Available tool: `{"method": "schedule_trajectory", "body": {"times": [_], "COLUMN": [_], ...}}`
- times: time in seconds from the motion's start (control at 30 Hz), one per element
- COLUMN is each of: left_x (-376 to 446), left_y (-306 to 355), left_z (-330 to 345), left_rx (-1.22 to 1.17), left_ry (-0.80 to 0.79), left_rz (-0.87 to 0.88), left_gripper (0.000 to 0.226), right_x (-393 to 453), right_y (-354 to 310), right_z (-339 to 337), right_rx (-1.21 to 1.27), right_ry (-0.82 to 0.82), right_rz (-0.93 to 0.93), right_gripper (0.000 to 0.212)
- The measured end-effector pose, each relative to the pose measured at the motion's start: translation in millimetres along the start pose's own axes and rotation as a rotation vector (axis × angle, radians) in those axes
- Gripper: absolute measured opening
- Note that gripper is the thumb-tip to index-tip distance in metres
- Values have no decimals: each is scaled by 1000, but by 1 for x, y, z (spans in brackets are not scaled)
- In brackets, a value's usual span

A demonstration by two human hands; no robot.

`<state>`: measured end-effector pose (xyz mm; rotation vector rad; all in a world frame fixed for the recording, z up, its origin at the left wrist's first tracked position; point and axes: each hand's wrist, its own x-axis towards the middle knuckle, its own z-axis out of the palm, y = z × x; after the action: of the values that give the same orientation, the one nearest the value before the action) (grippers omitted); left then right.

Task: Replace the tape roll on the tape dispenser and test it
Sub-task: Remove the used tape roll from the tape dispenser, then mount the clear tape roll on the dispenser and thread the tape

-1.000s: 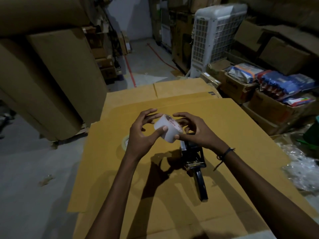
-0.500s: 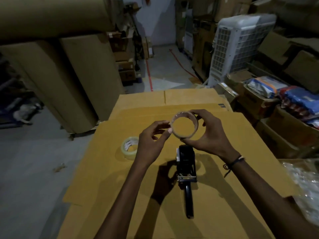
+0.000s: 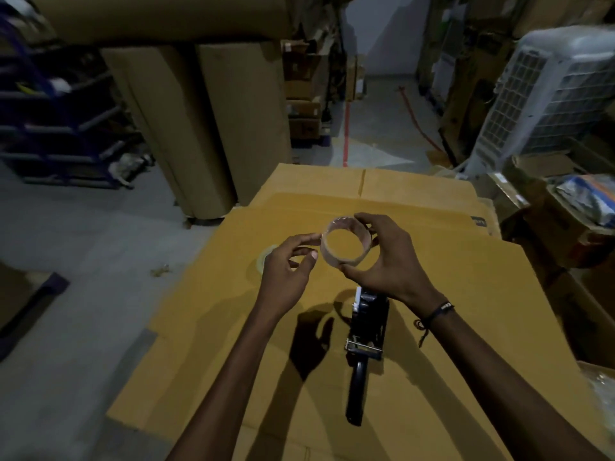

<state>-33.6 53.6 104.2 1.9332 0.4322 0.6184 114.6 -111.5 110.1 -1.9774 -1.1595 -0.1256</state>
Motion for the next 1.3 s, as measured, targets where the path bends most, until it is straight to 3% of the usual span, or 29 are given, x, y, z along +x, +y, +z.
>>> {"method": "schedule_trajectory", "body": {"times": [0.27, 0.4, 0.53, 0.93, 1.1, 1.3], "left_x": [65, 112, 148, 190, 188, 175], "left_y": [-54, -91, -126, -215, -229, -198], "left_z": [-58, -79, -89, -76, -79, -98], "left_rx": [33, 53, 61, -103, -20, 41], "left_ry": [-15, -33, -121, -279, -317, -147], "left_rz": [23, -28, -108, -416, -380, -200], "left_gripper": [34, 35, 37, 39, 38, 30], "right_x": [69, 107, 131, 147, 140, 134], "right_y": [-19, -15, 0, 44, 40, -3], "right_z": [71, 118, 160, 227, 228, 194], "right_rx": [9, 21, 18, 98, 46, -6], "right_ry": [26, 37, 38, -198, -240, -111], "right_rz": [164, 228, 340, 580, 579, 473], "right_gripper": [91, 73, 70, 75, 75, 65]}}
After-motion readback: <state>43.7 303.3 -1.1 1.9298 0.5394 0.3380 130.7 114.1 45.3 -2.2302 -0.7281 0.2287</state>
